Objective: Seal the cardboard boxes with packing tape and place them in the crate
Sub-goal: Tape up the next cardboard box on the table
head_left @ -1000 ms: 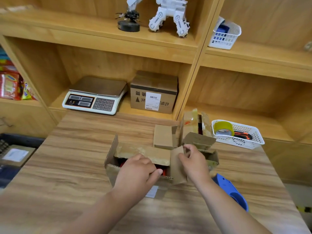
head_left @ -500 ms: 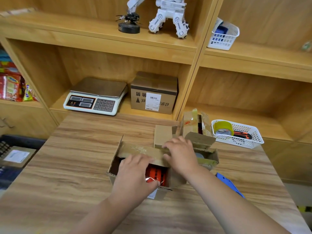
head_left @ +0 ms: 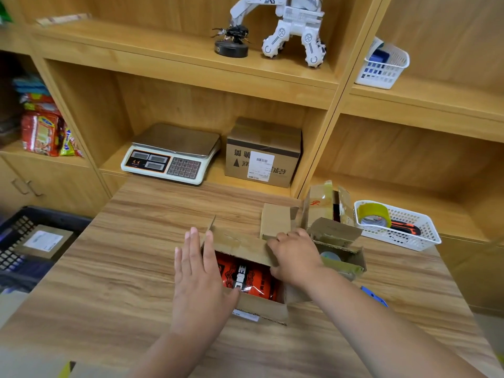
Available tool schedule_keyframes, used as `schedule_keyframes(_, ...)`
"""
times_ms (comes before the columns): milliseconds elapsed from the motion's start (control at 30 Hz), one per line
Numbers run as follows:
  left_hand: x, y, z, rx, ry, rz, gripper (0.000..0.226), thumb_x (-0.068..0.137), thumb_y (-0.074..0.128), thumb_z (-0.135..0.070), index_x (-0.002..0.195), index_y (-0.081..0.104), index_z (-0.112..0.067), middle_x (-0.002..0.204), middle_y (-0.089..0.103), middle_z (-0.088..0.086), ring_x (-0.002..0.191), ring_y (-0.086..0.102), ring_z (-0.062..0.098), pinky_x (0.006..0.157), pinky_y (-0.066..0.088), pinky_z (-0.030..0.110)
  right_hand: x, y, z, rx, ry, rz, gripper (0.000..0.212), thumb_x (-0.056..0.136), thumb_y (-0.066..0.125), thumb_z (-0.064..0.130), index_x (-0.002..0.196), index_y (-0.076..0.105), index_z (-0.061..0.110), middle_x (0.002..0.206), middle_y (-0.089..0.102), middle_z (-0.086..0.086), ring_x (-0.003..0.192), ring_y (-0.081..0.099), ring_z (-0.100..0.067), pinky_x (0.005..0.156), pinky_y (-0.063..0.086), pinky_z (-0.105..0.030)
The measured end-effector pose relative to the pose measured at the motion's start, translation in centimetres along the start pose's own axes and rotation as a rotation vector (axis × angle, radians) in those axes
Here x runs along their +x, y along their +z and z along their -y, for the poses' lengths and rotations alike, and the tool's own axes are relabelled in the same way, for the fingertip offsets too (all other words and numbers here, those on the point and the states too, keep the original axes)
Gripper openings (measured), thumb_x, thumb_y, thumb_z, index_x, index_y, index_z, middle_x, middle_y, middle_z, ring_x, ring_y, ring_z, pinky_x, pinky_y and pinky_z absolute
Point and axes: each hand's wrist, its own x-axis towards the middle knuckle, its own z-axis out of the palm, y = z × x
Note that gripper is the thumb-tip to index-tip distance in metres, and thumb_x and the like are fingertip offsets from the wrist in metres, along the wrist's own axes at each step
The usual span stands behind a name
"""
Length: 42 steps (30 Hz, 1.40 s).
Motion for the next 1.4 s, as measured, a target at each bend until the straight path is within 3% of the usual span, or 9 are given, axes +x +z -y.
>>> schedule_keyframes(167, -0.3, 0.4, 1.3, 0.081, 0.021, 0.123, 0.116, 0.082, 0.05, -0.058, 0.126, -0.049, -0.017, 0.15, -0.032, 0.001, 0.135, -0.036, 0.013, 0.112, -0.021, 0.034, 0.2, -0.9, -1.3, 0.213, 0.052, 0.046, 0.045, 0.078, 0.06, 0.043, 0.119, 0.055, 0.025, 0.11, 0.065, 0.002, 0.107, 0.057, -0.02, 0.111, 0.019, -0.035)
schedule_keyframes(433, -1.0, 1.0, 1.8, 0.029, 0.013, 0.205, 0.104, 0.088, 0.048, -0.052, 0.128, -0.044, -0.021, 0.14, -0.047, -0.007, 0.127, -0.043, 0.007, 0.103, -0.028, 0.023, 1.4, -1.6, -3.1, 0.613, 0.19, 0.126, 0.011, 0.079, 0.064, 0.041, 0.083, 0.065, 0.031, 0.084, 0.063, 0.015, 0.081, 0.058, -0.008, 0.063, 0.041, -0.024)
schedule_keyframes(533, -1.0, 0.7, 1.9, 0.002, -0.01, 0.203, 0.102, 0.087, 0.05, -0.052, 0.136, -0.033, -0.019, 0.138, -0.045, -0.011, 0.13, -0.037, 0.005, 0.105, -0.024, 0.022, 1.8, -1.7, -4.0, 0.814, 0.316, 0.089, 0.028, 0.084, 0.064, 0.042, 0.063, 0.058, 0.024, 0.064, 0.059, 0.012, 0.061, 0.055, -0.006, 0.055, 0.038, -0.024)
schedule_keyframes(633, -0.9, 0.5, 2.0, 0.022, -0.005, 0.2, 0.1, 0.087, 0.051, -0.051, 0.147, -0.02, -0.015, 0.147, -0.036, -0.009, 0.139, -0.027, 0.009, 0.109, -0.018, 0.023, 2.3, -1.2, -4.2, 0.937, 0.453, 0.055, 0.04, 0.084, 0.064, 0.044, 0.06, 0.051, 0.015, 0.06, 0.057, -0.001, 0.059, 0.054, -0.017, 0.057, 0.037, -0.028)
schedule_keyframes(733, -1.0, 0.3, 2.0, 0.005, 0.045, 0.224, 0.092, 0.089, 0.049, -0.047, 0.15, -0.013, -0.016, 0.155, -0.02, -0.009, 0.134, -0.025, 0.001, 0.103, -0.027, 0.021, 2.8, -0.6, -4.0, 1.01, 0.582, 0.01, 0.039, 0.085, 0.063, 0.043, 0.066, 0.057, 0.01, 0.084, 0.068, -0.018, 0.081, 0.063, -0.03, 0.069, 0.048, -0.039)
schedule_keyframes(933, -1.2, 1.1, 2.5, 0.01, 0.137, 0.324, 0.071, 0.096, 0.026, -0.055, 0.151, 0.0, -0.019, 0.159, 0.005, -0.006, 0.144, 0.004, 0.006, 0.113, -0.01, 0.021, 2.7, -0.5, -3.5, 0.978, 0.698, -0.014, 0.041, 0.083, 0.06, 0.048, 0.058, 0.049, 0.017, 0.063, 0.057, -0.001, 0.068, 0.058, -0.019, 0.053, 0.038, -0.029)
schedule_keyframes(1167, -0.1, 1.1, 2.6, 0.159, 0.201, 0.501, 0.108, 0.069, 0.024, -0.085, 0.151, 0.007, -0.018, 0.156, 0.022, -0.001, 0.144, 0.013, 0.01, 0.117, 0.003, 0.031, 1.9, -1.3, -3.4, 0.946, 0.688, 0.029, 0.036, 0.084, 0.056, 0.052, 0.072, 0.057, 0.018, 0.069, 0.063, 0.0, 0.067, 0.061, -0.017, 0.054, 0.043, -0.028)
schedule_keyframes(1267, 0.7, 0.6, 2.4, 0.119, 0.123, 0.495, 0.106, 0.066, 0.043, -0.085, 0.15, 0.013, -0.027, 0.149, 0.036, -0.005, 0.136, 0.03, 0.016, 0.11, 0.024, 0.029, 1.5, -1.2, -2.9, 1.008, 0.678, -0.017, 0.035, 0.087, 0.054, 0.05, 0.096, 0.061, 0.018, 0.085, 0.068, -0.003, 0.078, 0.067, -0.024, 0.074, 0.056, -0.042)
schedule_keyframes(1400, 1.8, 0.0, 2.1, 0.156, 0.113, 0.424, 0.097, 0.064, 0.037, -0.089, 0.143, 0.028, -0.033, 0.111, 0.06, -0.006, 0.104, 0.052, 0.017, 0.076, 0.042, 0.028, 0.7, -1.1, -1.8, 1.09, 0.649, -0.048, 0.051, 0.091, 0.046, 0.051, 0.129, 0.049, 0.017, 0.126, 0.058, -0.005, 0.1, 0.064, -0.025, 0.091, 0.051, -0.046)
